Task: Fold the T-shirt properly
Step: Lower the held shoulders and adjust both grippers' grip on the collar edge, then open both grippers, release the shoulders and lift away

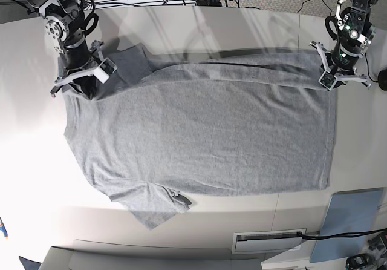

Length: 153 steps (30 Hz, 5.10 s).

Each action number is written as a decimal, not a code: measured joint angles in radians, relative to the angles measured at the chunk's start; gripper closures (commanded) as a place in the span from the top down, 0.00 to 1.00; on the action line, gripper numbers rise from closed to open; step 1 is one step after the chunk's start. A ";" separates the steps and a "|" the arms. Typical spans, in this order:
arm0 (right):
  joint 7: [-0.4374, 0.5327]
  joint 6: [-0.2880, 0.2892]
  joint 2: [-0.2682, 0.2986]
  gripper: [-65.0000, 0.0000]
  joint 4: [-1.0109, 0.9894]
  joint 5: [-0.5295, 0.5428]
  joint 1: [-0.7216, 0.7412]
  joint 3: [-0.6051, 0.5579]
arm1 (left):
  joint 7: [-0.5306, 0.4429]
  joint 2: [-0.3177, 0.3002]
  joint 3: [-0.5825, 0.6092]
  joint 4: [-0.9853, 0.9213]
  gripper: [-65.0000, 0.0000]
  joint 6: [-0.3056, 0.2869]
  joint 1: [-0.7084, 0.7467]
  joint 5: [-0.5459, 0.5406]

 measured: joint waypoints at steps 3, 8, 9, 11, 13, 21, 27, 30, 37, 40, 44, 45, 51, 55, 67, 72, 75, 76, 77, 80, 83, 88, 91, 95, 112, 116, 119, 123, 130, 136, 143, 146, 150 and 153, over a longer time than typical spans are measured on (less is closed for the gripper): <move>0.001 0.000 0.000 0.00 -0.004 0.001 0.018 0.000 | 0.000 0.002 0.000 0.000 0.00 0.000 -0.010 0.000; 0.004 0.000 0.000 0.00 -0.005 0.003 0.044 0.000 | 0.000 0.002 0.000 0.000 0.00 0.000 -0.029 0.000; 0.004 0.000 0.000 0.00 -0.005 0.007 0.048 0.000 | 0.000 0.002 0.000 0.000 0.00 0.000 -0.029 0.000; 0.005 0.000 0.000 0.00 -0.005 0.025 0.051 0.000 | 0.000 0.002 0.000 -0.001 0.00 -0.001 -0.029 0.000; 0.008 0.000 0.000 0.00 -0.005 0.025 0.051 0.000 | 0.000 0.002 0.000 -0.005 0.00 0.000 -0.029 0.000; 0.008 0.000 0.000 0.00 -0.005 0.025 0.051 0.000 | 0.001 0.002 0.000 -0.006 0.00 0.000 -0.045 0.000; 0.007 0.000 0.000 0.00 -0.005 0.025 0.051 0.000 | 0.001 0.002 0.000 -0.006 0.00 0.003 -0.097 0.000; 0.006 0.000 0.000 0.00 -0.005 0.025 0.051 0.000 | 0.003 0.002 0.000 -0.006 0.00 0.003 -0.113 0.000; 0.003 0.000 0.000 0.00 -0.005 0.025 0.051 0.000 | 0.009 0.002 0.000 -0.006 0.00 0.050 -0.132 0.011; 0.003 0.000 0.000 0.00 -0.005 0.025 0.051 0.000 | 0.010 0.002 0.000 -0.006 0.00 0.052 -0.145 0.011; 0.003 0.000 0.000 0.00 -0.005 0.025 0.051 0.000 | 0.024 0.002 0.000 -0.006 0.00 0.022 -0.142 0.007; 0.003 0.000 0.000 0.00 -0.005 0.025 0.051 0.000 | 0.023 0.003 0.000 -0.006 0.00 0.022 -0.142 0.007; 0.003 0.000 0.000 0.00 -0.005 0.025 0.051 0.000 | 0.023 0.002 0.000 -0.006 0.00 0.022 -0.143 -0.034; 0.003 0.000 0.000 0.13 -0.005 0.025 0.051 0.000 | 0.023 0.002 0.000 -0.006 0.04 0.023 -0.143 -0.079; -0.026 -0.134 0.000 0.28 -0.005 0.053 0.051 0.000 | 0.028 0.002 0.000 -0.006 0.47 0.034 -0.143 -0.113; -0.105 -0.214 -0.016 0.04 -0.005 0.178 0.049 0.000 | 0.080 0.002 0.000 -0.007 0.00 0.035 -0.135 -0.248; -0.131 -0.218 -0.062 0.00 -0.006 0.208 0.042 0.000 | 0.089 0.018 0.000 -0.007 0.00 0.050 -0.123 -0.300; -0.127 -0.218 -0.078 0.00 -0.014 0.209 0.037 0.000 | 0.101 0.034 0.000 -0.009 0.00 0.053 -0.123 -0.304; -0.126 -0.218 -0.095 0.00 -0.032 0.210 0.036 0.000 | 0.108 0.054 0.000 -0.014 0.00 0.053 -0.124 -0.330; -0.104 -0.217 -0.124 0.00 -0.115 0.217 0.035 0.001 | 0.098 0.118 0.000 -0.067 0.00 0.043 -0.126 -0.362; -0.092 -0.217 -0.141 0.00 -0.176 0.258 0.035 0.003 | 0.074 0.141 0.000 -0.137 0.00 0.016 -0.124 -0.369; -0.087 -0.185 -0.180 0.00 -0.257 0.306 0.035 0.037 | 0.064 0.148 -0.006 -0.201 0.00 -0.016 -0.124 -0.466; -0.090 -0.128 -0.191 0.00 -0.274 0.349 0.037 0.083 | 0.060 0.146 -0.011 -0.222 0.00 -0.038 -0.122 -0.498; -0.104 -0.114 -0.196 0.00 -0.269 0.351 0.016 0.100 | 0.031 0.137 -0.011 -0.218 0.00 -0.042 -0.085 -0.510; -0.177 -0.092 -0.191 0.00 -0.073 0.320 -0.319 0.190 | -0.054 -0.026 -0.027 -0.200 0.00 -0.158 0.135 -0.550; -0.201 -0.085 -0.190 0.00 -0.046 0.327 -0.392 0.238 | -0.032 -0.022 -0.054 -0.171 0.00 -0.172 0.179 -0.550; -0.207 -0.086 -0.191 0.00 -0.028 0.321 -0.418 0.245 | 0.026 -0.019 -0.101 -0.138 0.00 -0.184 0.212 -0.541; -0.208 -0.085 -0.190 0.00 -0.023 0.315 -0.420 0.245 | 0.125 -0.017 -0.172 -0.100 0.00 -0.255 0.241 -0.515; -0.204 -0.084 -0.191 0.00 0.124 0.341 -0.438 0.245 | 0.183 -0.011 -0.210 -0.072 0.00 -0.274 0.253 -0.561; -0.218 -0.053 -0.192 0.00 0.068 0.452 -0.323 0.246 | 0.185 -0.010 -0.210 -0.068 0.00 -0.274 0.254 -0.561; -0.251 -0.056 -0.198 0.00 -0.037 0.452 -0.274 0.246 | 0.211 -0.009 -0.211 -0.066 0.00 -0.274 0.253 -0.565; -0.274 -0.036 -0.198 0.00 -0.037 0.441 -0.287 0.246 | 0.211 -0.009 -0.212 -0.066 0.00 -0.274 0.253 -0.565; -0.257 -0.029 -0.198 0.00 -0.036 0.387 -0.337 0.246 | 0.234 -0.009 -0.212 -0.065 0.00 -0.274 0.252 -0.573; -0.246 -0.034 -0.198 0.00 -0.036 0.368 -0.358 0.246 | 0.241 -0.009 -0.216 -0.065 0.00 -0.322 0.251 -0.570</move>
